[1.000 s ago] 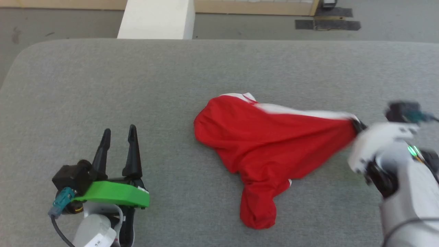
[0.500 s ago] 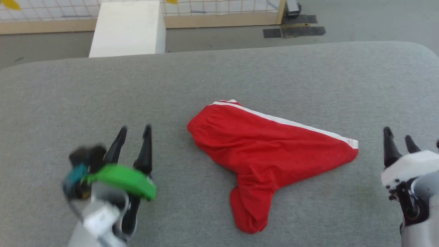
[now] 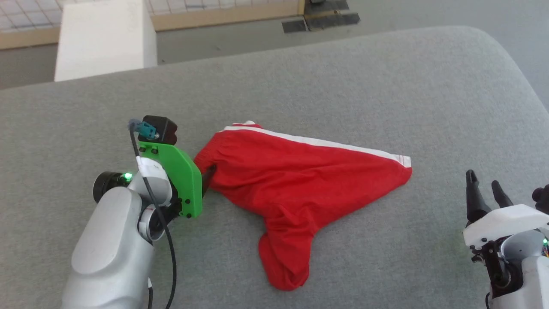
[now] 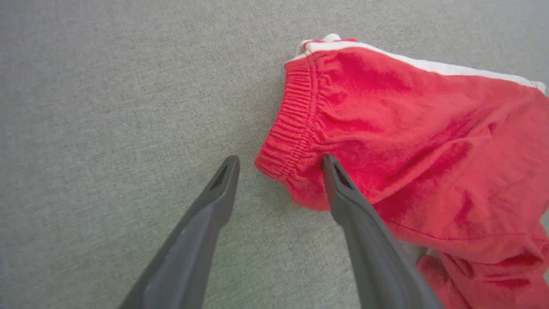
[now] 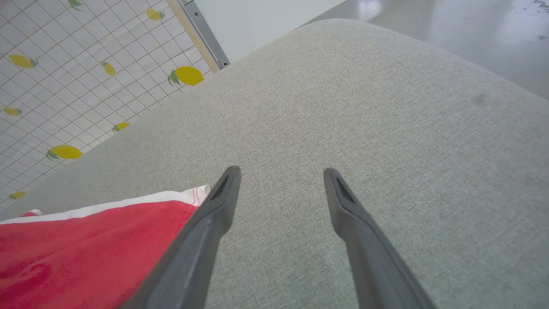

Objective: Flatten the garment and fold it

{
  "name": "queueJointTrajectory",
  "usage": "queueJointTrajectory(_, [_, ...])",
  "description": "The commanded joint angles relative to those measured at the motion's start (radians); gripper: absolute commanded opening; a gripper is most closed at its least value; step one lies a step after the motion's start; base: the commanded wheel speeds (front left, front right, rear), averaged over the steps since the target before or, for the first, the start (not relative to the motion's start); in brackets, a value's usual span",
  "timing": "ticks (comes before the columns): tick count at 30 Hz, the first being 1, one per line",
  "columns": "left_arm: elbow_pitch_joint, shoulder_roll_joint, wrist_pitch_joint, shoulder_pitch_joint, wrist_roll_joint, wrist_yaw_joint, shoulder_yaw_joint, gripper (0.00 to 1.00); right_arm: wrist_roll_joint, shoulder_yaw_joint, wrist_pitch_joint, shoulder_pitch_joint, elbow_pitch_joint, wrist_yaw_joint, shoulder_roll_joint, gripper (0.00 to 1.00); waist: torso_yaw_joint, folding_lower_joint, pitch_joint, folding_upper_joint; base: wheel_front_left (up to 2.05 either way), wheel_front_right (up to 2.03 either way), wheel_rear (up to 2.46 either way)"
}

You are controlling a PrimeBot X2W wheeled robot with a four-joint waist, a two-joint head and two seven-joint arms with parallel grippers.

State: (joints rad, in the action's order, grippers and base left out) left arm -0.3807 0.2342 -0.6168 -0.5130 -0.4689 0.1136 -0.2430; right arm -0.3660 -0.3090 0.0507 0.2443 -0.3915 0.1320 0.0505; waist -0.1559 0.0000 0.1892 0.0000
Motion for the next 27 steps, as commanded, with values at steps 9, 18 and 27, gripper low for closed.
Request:
queueJointTrajectory(9, [0.035,-0.006,0.105,0.009,-0.094,0.014,0.022,0.0,0.02,-0.008,-0.031,0.012,-0.019,-0.001,0.0,1.0,0.019,0.0,0.037,0.0,0.0,0.0,0.0])
queueJointTrajectory(18, [0.332,-0.017,0.235,0.269,-0.135,-0.097,0.14,0.0,0.024,0.028,-0.029,0.023,-0.036,-0.001,0.0,1.0,0.117,0.0,0.004,0.0,0.0,0.0,0.0])
queueJointTrajectory(27, [0.311,-0.089,0.163,0.559,-0.18,-0.176,0.101,1.0,0.038,0.037,-0.017,0.022,-0.039,-0.001,0.0,1.0,0.192,0.0,-0.006,0.0,0.0,0.0,0.0])
